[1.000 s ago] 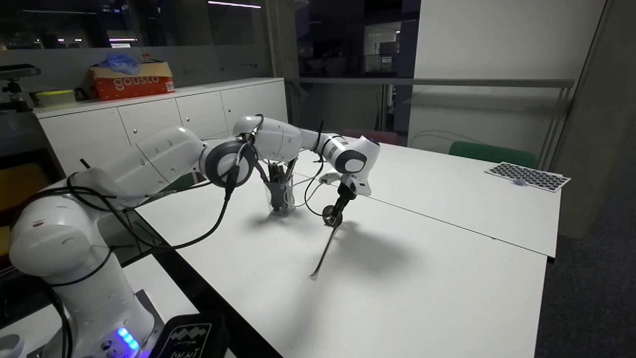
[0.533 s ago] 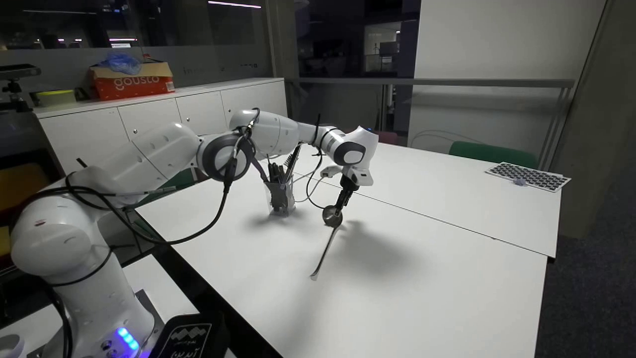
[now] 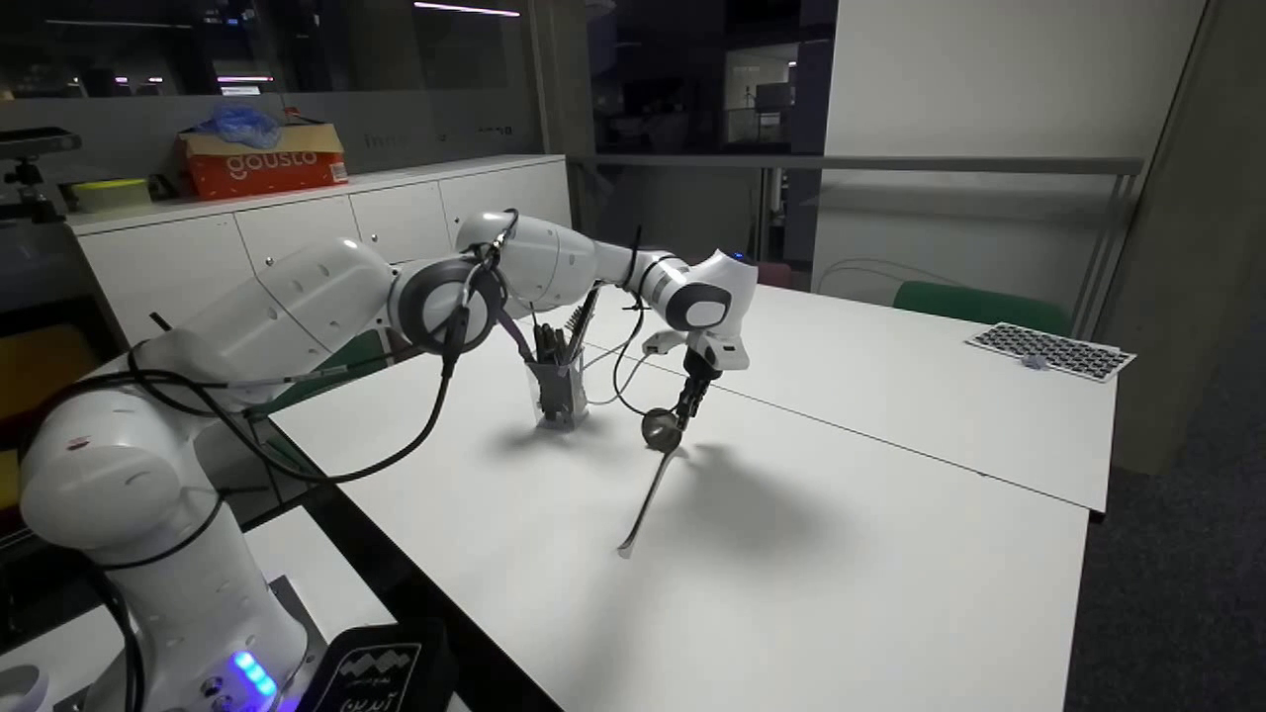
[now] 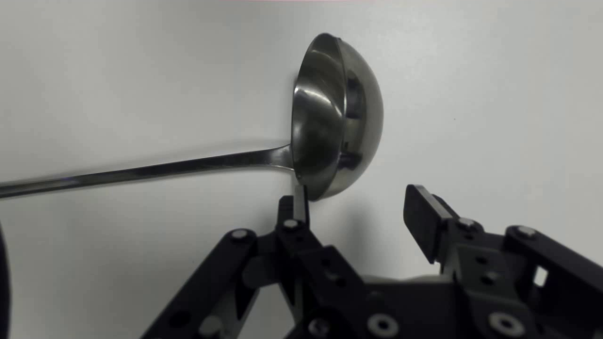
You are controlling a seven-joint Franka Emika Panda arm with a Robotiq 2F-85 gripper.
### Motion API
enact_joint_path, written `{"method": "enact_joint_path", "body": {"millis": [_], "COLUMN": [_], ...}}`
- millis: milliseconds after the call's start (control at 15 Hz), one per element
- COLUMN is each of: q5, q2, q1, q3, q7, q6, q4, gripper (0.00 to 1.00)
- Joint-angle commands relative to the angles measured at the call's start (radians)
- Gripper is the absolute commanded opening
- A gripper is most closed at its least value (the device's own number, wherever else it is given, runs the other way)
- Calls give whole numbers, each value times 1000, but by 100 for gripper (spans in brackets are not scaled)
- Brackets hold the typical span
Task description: Pick up the mental object from the table and put it in the cup
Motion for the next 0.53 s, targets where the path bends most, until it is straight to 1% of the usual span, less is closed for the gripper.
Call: {"method": "enact_joint_path", "body": {"millis": [0,67,133,467], "q5": [27,30,32,76], "q2": [-81,-84,-88,-107], "q1": [-6,-7,-6,-15], "q3": [12,15,15,40], "q7": [-35,-38,-40,-69], "q6": [40,43,44,47], "q4": [-116,-121,-126,-146], "gripper": [90,98,100,100]}}
